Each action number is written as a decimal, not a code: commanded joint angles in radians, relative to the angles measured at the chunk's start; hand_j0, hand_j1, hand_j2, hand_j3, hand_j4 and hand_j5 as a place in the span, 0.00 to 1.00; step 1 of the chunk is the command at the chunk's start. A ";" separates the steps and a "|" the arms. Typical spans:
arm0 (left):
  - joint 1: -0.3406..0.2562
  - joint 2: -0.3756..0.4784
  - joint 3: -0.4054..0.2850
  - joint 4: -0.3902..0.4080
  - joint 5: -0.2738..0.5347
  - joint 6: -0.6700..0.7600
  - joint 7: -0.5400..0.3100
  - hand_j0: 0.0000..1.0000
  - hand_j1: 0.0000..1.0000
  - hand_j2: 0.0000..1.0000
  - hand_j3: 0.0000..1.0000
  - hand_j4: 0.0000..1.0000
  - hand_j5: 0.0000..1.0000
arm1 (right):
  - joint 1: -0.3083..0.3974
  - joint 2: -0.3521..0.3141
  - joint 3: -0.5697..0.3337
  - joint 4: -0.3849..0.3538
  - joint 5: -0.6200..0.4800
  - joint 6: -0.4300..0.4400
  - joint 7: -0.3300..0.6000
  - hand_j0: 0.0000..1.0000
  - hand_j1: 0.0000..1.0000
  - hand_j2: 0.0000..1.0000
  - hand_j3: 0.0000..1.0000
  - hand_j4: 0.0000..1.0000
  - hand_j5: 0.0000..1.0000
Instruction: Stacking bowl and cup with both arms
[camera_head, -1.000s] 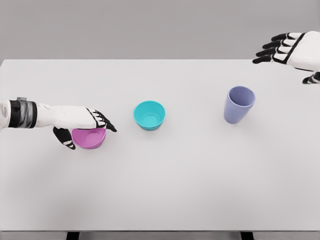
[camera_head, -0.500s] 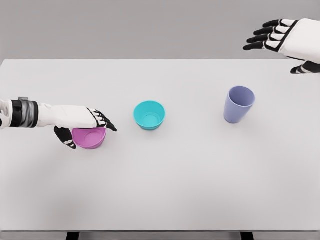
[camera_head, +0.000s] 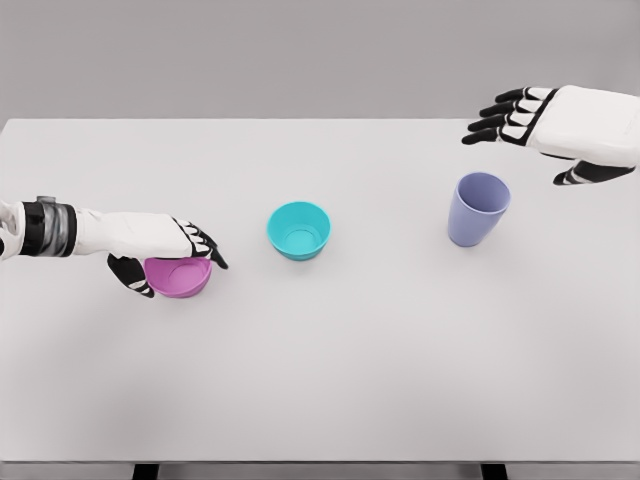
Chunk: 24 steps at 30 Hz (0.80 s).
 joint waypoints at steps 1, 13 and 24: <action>0.000 0.000 0.000 -0.001 0.004 0.002 0.001 0.86 0.86 0.86 0.86 0.86 0.86 | 0.000 -0.001 0.002 0.000 -0.004 0.003 -0.001 1.00 1.00 1.00 1.00 1.00 1.00; -0.003 0.002 0.005 -0.004 0.004 0.002 0.001 0.80 0.80 0.80 0.80 0.80 0.80 | -0.009 0.000 0.002 0.000 -0.005 0.003 -0.001 1.00 1.00 1.00 1.00 1.00 1.00; -0.012 0.005 0.014 -0.023 0.017 0.002 0.001 0.75 0.75 0.75 0.75 0.75 0.75 | -0.011 0.002 0.000 0.000 -0.005 0.003 -0.001 1.00 1.00 1.00 1.00 1.00 1.00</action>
